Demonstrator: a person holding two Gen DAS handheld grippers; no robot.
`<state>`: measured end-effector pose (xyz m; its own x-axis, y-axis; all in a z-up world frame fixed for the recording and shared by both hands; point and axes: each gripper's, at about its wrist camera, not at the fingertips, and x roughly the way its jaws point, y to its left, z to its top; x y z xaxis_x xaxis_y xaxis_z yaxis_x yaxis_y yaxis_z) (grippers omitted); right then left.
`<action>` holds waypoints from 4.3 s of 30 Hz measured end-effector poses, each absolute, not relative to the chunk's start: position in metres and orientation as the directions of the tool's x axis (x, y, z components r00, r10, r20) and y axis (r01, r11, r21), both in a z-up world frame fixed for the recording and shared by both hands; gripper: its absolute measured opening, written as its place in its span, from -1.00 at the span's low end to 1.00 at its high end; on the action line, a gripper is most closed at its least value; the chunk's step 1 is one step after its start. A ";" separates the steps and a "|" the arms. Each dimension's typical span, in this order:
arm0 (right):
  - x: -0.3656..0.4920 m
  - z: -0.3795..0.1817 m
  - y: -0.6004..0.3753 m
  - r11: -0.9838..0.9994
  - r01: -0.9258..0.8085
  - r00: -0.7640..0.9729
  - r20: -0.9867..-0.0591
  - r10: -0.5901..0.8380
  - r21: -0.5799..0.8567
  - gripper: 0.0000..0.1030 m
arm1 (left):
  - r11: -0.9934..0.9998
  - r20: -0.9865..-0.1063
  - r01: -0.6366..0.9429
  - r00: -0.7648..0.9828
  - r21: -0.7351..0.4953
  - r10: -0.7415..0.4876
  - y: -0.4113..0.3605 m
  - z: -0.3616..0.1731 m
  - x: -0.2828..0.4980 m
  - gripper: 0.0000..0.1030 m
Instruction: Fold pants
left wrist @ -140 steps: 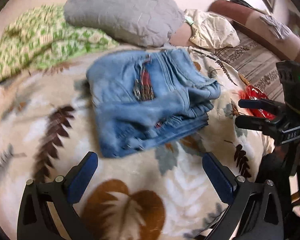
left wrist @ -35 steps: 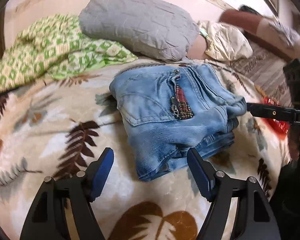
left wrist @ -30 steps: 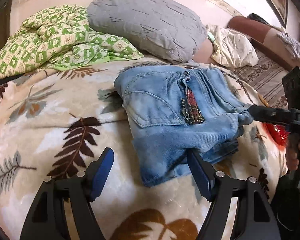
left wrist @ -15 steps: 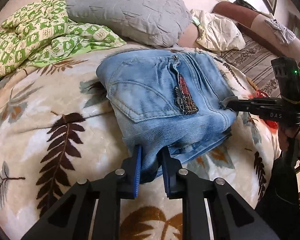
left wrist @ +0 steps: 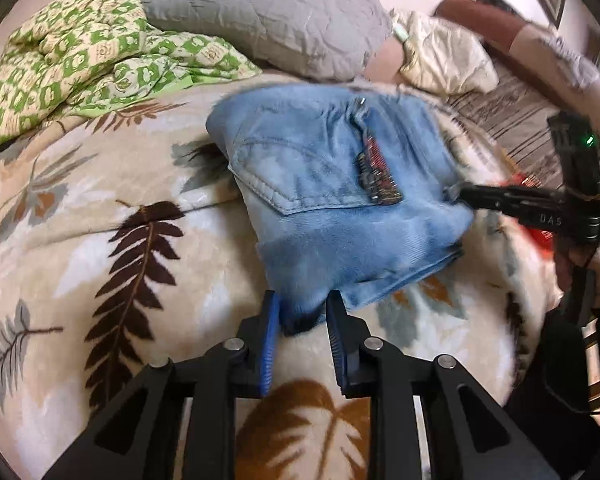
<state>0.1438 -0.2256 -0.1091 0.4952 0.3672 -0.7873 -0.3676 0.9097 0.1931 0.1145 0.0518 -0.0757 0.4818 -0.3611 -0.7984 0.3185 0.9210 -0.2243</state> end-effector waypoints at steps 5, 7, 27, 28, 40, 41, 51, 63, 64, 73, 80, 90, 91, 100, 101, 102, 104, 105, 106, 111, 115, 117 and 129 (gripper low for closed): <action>0.134 -0.076 -0.255 0.912 -0.337 0.561 -0.728 0.395 0.235 0.56 | 0.907 -0.701 0.277 0.576 -0.316 -0.420 0.075 -0.039 0.112 0.58; 0.140 -0.068 -0.262 0.897 -0.331 0.553 -0.709 0.437 0.294 0.56 | 0.890 -0.688 0.231 0.568 -0.394 -0.452 0.079 -0.035 0.128 0.59; 0.208 -0.098 -0.197 0.873 -0.378 0.383 -0.807 0.450 0.308 -0.84 | 0.908 -0.798 0.225 0.435 -0.353 -0.418 0.041 -0.082 0.195 -0.48; 0.207 -0.098 -0.198 0.879 -0.381 0.391 -0.812 0.434 0.286 -0.84 | 0.911 -0.801 0.213 0.433 -0.353 -0.413 0.045 -0.088 0.196 -0.49; 0.201 -0.092 -0.215 0.871 -0.371 0.391 -0.796 0.462 0.323 -0.48 | 0.906 -0.762 0.157 0.494 -0.394 -0.417 0.082 -0.069 0.191 0.01; 0.203 -0.087 -0.219 0.870 -0.365 0.395 -0.792 0.466 0.330 -0.42 | 0.905 -0.757 0.147 0.505 -0.398 -0.415 0.087 -0.065 0.195 0.06; 0.270 -0.073 -0.237 0.839 -0.206 0.374 -0.752 0.543 0.503 0.39 | 0.898 -0.800 0.095 0.423 -0.429 -0.427 0.078 -0.067 0.274 0.35; 0.302 -0.099 -0.204 0.862 -0.241 0.354 -0.787 0.505 0.445 -0.51 | 0.904 -0.839 0.131 0.338 -0.406 -0.426 0.050 -0.089 0.308 -0.18; 0.301 -0.100 -0.205 0.867 -0.245 0.359 -0.790 0.496 0.433 -0.55 | 0.910 -0.844 0.124 0.343 -0.395 -0.413 0.055 -0.091 0.307 -0.29; 0.295 -0.124 -0.205 0.912 -0.243 0.385 -0.830 0.404 0.331 -0.68 | 0.891 -0.821 0.097 0.355 -0.443 -0.447 0.069 -0.115 0.303 -0.32; 0.290 -0.118 -0.200 0.928 -0.268 0.421 -0.835 0.354 0.258 -0.68 | 0.904 -0.828 0.097 0.371 -0.415 -0.420 0.066 -0.114 0.302 -0.28; 0.257 -0.067 -0.186 0.959 -0.268 0.560 -0.795 0.233 0.093 0.10 | 0.959 -0.794 0.040 0.551 -0.282 -0.256 0.071 -0.079 0.258 0.72; 0.252 -0.061 -0.185 0.961 -0.265 0.577 -0.786 0.221 0.076 0.57 | 0.965 -0.789 0.028 0.569 -0.262 -0.231 0.072 -0.071 0.252 0.75; 0.165 0.056 -0.194 0.984 -0.174 0.776 -0.620 0.115 -0.036 1.00 | 0.997 -0.553 -0.026 0.831 0.067 0.059 0.047 0.053 0.142 1.00; 0.146 0.070 -0.198 0.987 -0.155 0.803 -0.588 0.096 -0.051 1.00 | 0.998 -0.532 -0.026 0.845 0.065 0.057 0.043 0.065 0.123 1.00; 0.126 0.081 -0.202 0.990 -0.127 0.824 -0.562 0.075 -0.054 1.00 | 0.998 -0.519 -0.015 0.854 0.056 0.042 0.039 0.071 0.109 1.00; 0.094 0.091 -0.209 0.994 -0.108 0.837 -0.542 0.071 -0.036 1.00 | 0.999 -0.496 0.014 0.868 0.031 0.004 0.030 0.078 0.082 1.00; 0.084 0.092 -0.211 0.995 -0.101 0.838 -0.541 0.070 -0.027 1.00 | 1.000 -0.488 0.020 0.873 0.022 -0.007 0.026 0.076 0.067 1.00; 0.071 0.088 -0.215 0.996 -0.090 0.836 -0.544 0.068 -0.014 1.00 | 1.000 -0.485 0.021 0.874 0.015 -0.011 0.022 0.071 0.053 1.00; 0.024 0.033 -0.230 0.998 -0.019 0.772 -0.634 0.049 0.054 1.00 | 1.000 -0.586 0.000 0.810 -0.017 -0.010 0.007 0.027 0.025 1.00; 0.006 0.002 -0.234 0.999 0.022 0.719 -0.695 0.005 0.029 1.00 | 1.000 -0.637 0.004 0.771 0.007 0.002 0.001 0.009 0.012 1.00; 0.000 0.000 -0.233 1.000 0.013 0.720 -0.694 -0.001 0.013 1.00 | 0.999 -0.631 -0.004 0.775 0.034 0.025 0.000 0.010 0.006 1.00; -0.011 0.016 -0.224 1.000 -0.005 0.756 -0.655 0.004 0.000 1.00 | 1.000 -0.640 0.011 0.769 0.017 0.003 -0.002 0.010 -0.001 1.00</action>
